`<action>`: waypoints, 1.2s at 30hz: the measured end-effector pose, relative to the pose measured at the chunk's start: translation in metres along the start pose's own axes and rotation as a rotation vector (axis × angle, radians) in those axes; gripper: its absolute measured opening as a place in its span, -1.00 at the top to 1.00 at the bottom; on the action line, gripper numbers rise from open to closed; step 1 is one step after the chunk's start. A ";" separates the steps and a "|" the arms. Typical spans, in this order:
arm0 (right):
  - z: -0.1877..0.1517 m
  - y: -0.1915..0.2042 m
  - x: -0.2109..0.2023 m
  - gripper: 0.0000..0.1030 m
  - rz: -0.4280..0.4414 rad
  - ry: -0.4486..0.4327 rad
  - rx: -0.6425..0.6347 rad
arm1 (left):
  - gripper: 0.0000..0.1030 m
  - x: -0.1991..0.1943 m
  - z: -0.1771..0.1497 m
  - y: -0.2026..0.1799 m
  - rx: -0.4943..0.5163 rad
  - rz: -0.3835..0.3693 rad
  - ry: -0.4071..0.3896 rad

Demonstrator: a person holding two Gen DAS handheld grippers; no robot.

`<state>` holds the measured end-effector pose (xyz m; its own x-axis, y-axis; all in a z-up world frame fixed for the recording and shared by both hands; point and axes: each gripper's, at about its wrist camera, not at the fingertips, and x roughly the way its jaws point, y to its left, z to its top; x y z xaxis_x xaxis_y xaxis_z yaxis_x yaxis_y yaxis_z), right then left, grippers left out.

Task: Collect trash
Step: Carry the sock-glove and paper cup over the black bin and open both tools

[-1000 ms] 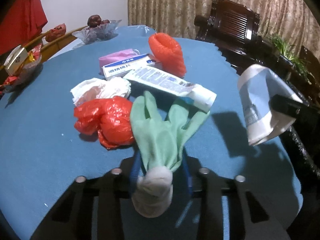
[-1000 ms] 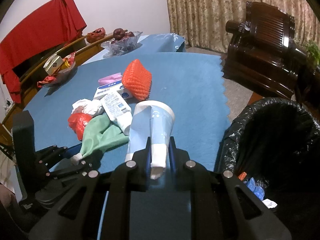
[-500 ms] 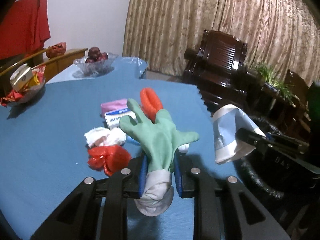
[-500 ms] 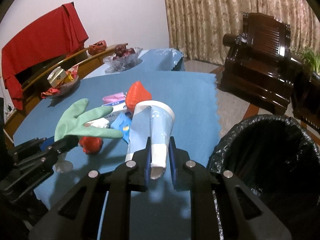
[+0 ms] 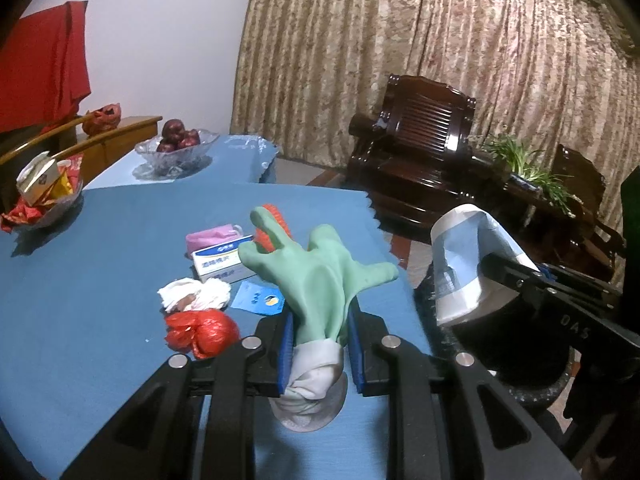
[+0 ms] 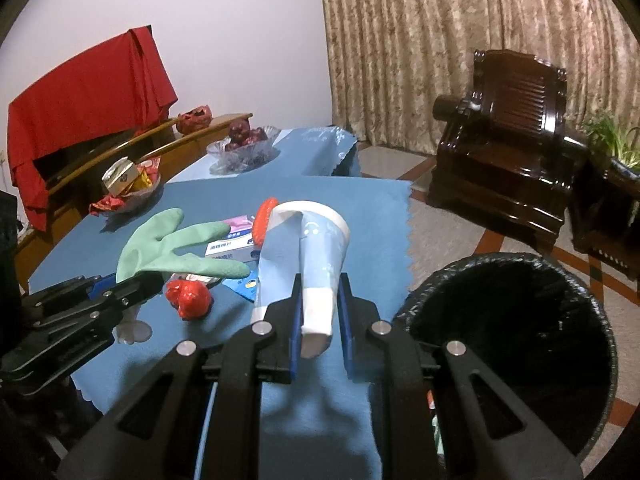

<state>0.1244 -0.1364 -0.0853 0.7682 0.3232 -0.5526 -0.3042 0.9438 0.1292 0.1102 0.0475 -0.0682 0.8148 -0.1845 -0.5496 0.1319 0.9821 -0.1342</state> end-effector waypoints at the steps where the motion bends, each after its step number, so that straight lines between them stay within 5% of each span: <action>1: 0.000 -0.003 -0.005 0.71 -0.004 -0.007 0.003 | 0.55 -0.001 0.000 -0.003 0.003 -0.003 -0.002; 17: -0.010 -0.056 -0.061 0.71 -0.113 -0.071 0.055 | 0.55 -0.002 0.013 -0.068 0.073 -0.113 -0.023; 36: -0.054 -0.167 -0.082 0.70 -0.339 -0.012 0.168 | 0.55 0.070 0.007 -0.193 0.198 -0.316 0.055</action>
<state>0.0822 -0.3241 -0.1058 0.8163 -0.0095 -0.5776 0.0642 0.9952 0.0744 0.1452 -0.1547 -0.0749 0.6858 -0.4757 -0.5508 0.4825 0.8638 -0.1453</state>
